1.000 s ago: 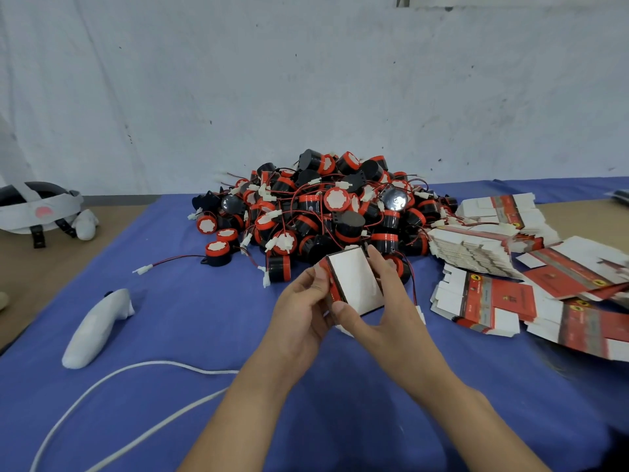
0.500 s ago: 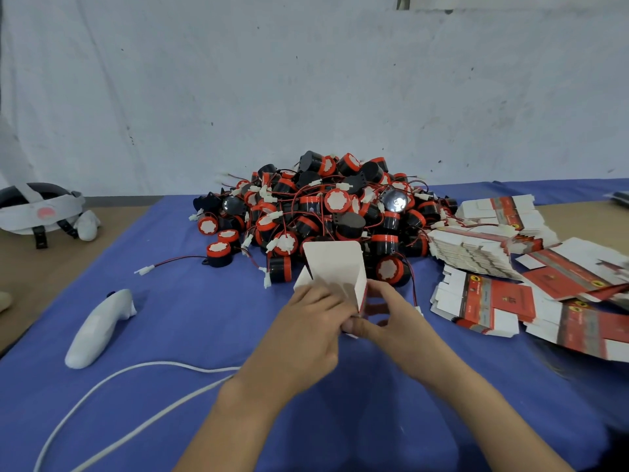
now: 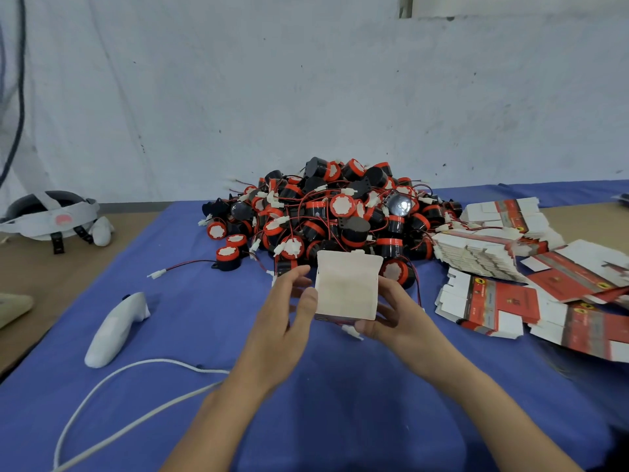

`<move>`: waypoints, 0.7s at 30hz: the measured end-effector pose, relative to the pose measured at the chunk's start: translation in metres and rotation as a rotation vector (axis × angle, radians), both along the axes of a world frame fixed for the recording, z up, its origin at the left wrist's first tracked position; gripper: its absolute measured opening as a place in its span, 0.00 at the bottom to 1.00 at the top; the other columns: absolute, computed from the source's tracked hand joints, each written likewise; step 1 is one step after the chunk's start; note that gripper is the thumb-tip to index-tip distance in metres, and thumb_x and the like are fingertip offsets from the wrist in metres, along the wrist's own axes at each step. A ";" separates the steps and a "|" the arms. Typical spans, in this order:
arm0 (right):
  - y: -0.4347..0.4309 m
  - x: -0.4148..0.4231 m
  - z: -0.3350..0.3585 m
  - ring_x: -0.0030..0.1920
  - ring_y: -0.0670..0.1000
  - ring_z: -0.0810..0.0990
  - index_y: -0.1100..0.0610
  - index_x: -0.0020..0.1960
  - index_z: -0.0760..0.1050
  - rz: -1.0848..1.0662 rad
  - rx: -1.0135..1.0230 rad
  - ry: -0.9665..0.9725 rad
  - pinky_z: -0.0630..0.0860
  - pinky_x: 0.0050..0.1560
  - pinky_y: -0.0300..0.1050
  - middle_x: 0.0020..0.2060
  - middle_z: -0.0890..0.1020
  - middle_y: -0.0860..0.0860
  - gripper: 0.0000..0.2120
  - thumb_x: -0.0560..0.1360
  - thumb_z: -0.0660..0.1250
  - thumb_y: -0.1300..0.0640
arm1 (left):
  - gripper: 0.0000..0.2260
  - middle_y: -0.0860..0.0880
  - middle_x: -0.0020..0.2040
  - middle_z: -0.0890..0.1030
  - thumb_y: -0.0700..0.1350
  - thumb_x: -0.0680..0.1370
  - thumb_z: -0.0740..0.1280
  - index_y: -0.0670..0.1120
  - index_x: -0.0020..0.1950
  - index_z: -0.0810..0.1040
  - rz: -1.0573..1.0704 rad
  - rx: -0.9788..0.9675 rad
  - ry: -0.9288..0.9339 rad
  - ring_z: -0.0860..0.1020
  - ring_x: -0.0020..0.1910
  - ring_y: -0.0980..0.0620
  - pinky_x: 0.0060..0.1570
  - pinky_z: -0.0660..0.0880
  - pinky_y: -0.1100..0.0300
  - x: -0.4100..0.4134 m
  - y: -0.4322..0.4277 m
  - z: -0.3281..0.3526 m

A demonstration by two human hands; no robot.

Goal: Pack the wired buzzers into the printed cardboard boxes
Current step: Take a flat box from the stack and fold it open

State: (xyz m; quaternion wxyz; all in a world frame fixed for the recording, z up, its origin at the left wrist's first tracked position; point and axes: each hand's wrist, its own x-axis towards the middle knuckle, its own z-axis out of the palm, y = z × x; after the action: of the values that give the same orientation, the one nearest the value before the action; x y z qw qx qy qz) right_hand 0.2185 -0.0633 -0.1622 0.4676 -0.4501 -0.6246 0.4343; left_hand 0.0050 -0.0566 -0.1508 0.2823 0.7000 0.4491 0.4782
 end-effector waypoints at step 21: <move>-0.003 -0.007 -0.005 0.63 0.37 0.78 0.38 0.67 0.72 0.148 -0.018 -0.192 0.75 0.57 0.31 0.61 0.80 0.34 0.20 0.77 0.72 0.47 | 0.13 0.66 0.57 0.79 0.54 0.83 0.54 0.66 0.63 0.72 -0.076 -0.081 -0.126 0.77 0.58 0.64 0.49 0.73 0.73 -0.004 -0.003 0.003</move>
State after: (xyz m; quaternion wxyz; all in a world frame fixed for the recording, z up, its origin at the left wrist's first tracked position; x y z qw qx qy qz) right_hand 0.2117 -0.0663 -0.1669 0.3683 -0.4462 -0.6941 0.4282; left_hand 0.0009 -0.0594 -0.1474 0.3563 0.6730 0.4225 0.4915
